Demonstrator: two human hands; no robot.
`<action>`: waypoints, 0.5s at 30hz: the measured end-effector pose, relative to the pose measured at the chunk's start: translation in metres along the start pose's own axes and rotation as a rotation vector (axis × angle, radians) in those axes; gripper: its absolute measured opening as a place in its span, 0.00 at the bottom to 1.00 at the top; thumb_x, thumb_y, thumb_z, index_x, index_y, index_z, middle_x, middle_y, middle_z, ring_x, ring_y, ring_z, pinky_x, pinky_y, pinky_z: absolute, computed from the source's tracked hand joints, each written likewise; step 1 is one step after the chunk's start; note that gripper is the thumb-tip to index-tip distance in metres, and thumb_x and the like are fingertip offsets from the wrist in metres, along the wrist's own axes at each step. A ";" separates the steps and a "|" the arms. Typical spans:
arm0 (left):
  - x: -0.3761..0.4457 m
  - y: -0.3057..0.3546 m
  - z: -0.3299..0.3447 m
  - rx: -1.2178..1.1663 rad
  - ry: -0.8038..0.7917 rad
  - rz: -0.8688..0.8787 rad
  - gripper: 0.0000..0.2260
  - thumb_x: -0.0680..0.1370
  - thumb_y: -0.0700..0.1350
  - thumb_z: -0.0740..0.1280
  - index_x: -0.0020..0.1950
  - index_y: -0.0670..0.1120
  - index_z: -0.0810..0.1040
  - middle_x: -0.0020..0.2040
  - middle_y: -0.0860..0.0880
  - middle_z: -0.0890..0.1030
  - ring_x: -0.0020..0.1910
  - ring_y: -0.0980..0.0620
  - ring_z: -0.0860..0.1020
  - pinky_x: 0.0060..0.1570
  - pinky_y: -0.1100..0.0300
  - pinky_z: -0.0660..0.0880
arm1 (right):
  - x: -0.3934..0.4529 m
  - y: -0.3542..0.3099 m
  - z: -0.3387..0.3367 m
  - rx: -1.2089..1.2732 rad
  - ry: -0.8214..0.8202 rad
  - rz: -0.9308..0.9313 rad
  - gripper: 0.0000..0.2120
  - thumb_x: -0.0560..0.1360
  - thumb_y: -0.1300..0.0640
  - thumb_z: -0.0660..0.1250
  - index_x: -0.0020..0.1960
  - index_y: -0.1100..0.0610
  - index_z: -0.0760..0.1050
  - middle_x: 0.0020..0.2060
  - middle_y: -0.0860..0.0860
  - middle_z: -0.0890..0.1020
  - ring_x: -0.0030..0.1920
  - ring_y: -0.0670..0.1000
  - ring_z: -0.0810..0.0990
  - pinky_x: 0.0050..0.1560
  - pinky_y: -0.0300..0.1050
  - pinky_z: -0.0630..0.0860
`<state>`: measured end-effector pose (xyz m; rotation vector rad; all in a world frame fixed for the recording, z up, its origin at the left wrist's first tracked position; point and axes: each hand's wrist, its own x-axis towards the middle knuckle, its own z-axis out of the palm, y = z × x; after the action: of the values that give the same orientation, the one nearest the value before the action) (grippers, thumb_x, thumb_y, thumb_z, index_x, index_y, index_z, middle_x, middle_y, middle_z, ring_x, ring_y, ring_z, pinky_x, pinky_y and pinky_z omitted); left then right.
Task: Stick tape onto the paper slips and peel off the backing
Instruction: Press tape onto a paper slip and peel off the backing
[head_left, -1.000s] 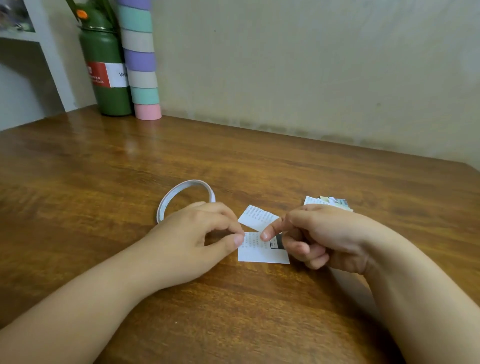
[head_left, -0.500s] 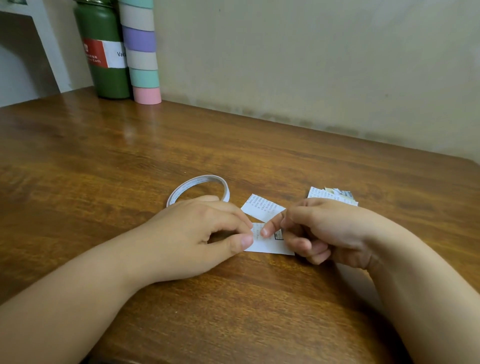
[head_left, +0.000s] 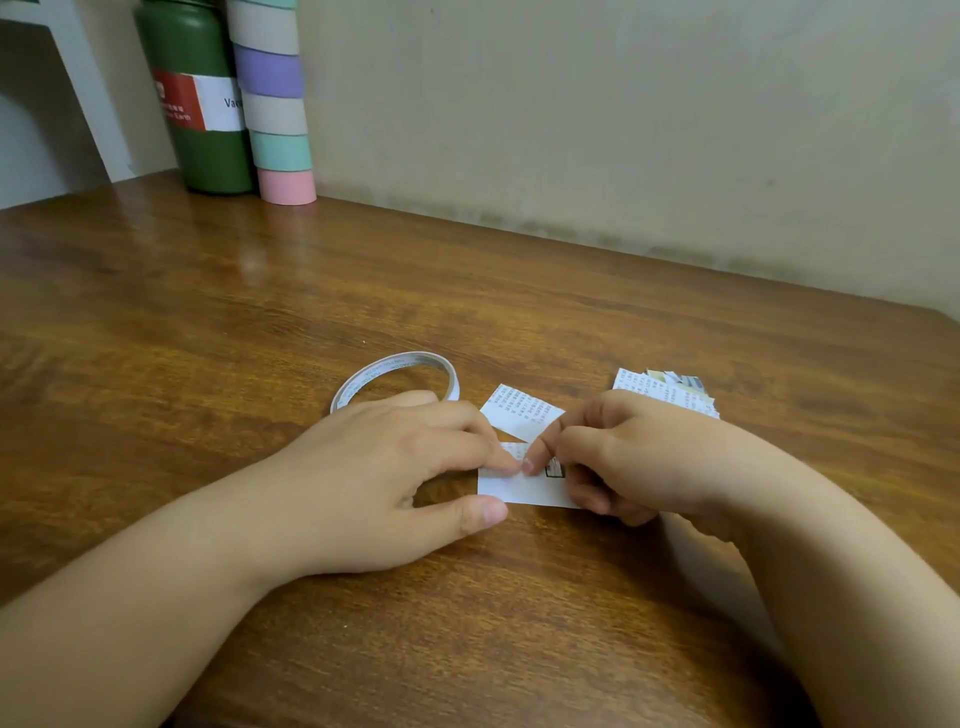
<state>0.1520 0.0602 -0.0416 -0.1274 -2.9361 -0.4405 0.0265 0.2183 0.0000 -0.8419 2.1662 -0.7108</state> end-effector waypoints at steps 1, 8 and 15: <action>0.000 0.000 0.000 0.013 -0.002 0.002 0.23 0.72 0.69 0.49 0.62 0.67 0.71 0.57 0.68 0.71 0.53 0.64 0.69 0.47 0.67 0.68 | 0.000 0.000 0.000 -0.025 0.009 0.001 0.14 0.78 0.58 0.55 0.46 0.53 0.79 0.20 0.47 0.72 0.19 0.45 0.64 0.24 0.36 0.63; -0.001 0.005 0.003 0.081 0.040 0.016 0.20 0.74 0.67 0.51 0.59 0.65 0.74 0.54 0.65 0.73 0.49 0.63 0.72 0.41 0.73 0.63 | -0.002 -0.001 0.002 -0.205 0.089 -0.017 0.12 0.76 0.55 0.56 0.44 0.47 0.78 0.21 0.45 0.76 0.20 0.42 0.68 0.32 0.39 0.68; 0.000 0.005 0.004 0.097 0.064 0.026 0.19 0.75 0.66 0.52 0.58 0.63 0.75 0.53 0.64 0.74 0.48 0.61 0.74 0.41 0.74 0.62 | -0.004 0.001 -0.001 -0.325 0.230 -0.041 0.09 0.76 0.53 0.56 0.45 0.46 0.76 0.29 0.45 0.79 0.32 0.43 0.77 0.38 0.42 0.75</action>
<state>0.1520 0.0660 -0.0444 -0.1354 -2.8823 -0.2926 0.0275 0.2215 0.0015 -1.0137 2.5224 -0.5010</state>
